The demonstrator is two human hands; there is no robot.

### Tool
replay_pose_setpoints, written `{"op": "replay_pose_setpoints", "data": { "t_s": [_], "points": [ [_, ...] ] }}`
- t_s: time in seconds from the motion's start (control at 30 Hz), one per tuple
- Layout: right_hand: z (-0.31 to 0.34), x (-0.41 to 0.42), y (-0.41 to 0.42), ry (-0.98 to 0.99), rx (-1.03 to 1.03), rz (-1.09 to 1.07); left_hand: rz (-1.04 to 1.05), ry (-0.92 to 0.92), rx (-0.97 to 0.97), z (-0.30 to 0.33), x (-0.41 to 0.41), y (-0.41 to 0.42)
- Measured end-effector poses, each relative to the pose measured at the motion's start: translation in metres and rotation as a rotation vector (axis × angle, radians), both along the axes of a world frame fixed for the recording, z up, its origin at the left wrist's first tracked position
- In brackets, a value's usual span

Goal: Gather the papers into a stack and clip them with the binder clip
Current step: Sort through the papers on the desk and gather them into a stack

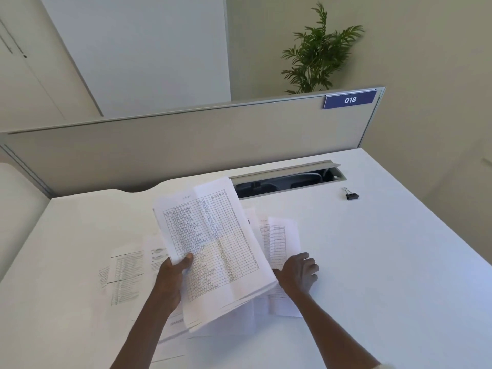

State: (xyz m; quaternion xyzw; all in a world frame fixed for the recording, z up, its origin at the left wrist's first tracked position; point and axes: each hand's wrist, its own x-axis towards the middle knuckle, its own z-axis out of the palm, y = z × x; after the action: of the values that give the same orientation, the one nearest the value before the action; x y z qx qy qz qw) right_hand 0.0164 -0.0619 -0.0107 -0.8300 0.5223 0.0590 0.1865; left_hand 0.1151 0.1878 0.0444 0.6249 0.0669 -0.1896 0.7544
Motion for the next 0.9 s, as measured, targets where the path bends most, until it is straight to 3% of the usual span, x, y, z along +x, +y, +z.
{"op": "replay_pose_setpoints", "data": {
  "t_s": [0.13, 0.3, 0.4, 0.9],
  "points": [
    [0.001, 0.015, 0.002, 0.006, 0.050, -0.040, -0.016, 0.012, -0.004, -0.004, 0.005, 0.009],
    [0.010, 0.017, -0.001, -0.144, 0.268, -0.142, -0.022, 0.004, 0.010, -0.009, 0.004, 0.014],
    [0.012, 0.012, -0.009, -0.221, 0.280, -0.186, -0.028, 0.009, 0.022, -0.011, 0.003, 0.019],
    [0.118, -0.018, -0.044, -0.477, -0.127, 0.081, 0.031, 0.030, 0.098, -0.018, 0.003, 0.014]
  ]
}}
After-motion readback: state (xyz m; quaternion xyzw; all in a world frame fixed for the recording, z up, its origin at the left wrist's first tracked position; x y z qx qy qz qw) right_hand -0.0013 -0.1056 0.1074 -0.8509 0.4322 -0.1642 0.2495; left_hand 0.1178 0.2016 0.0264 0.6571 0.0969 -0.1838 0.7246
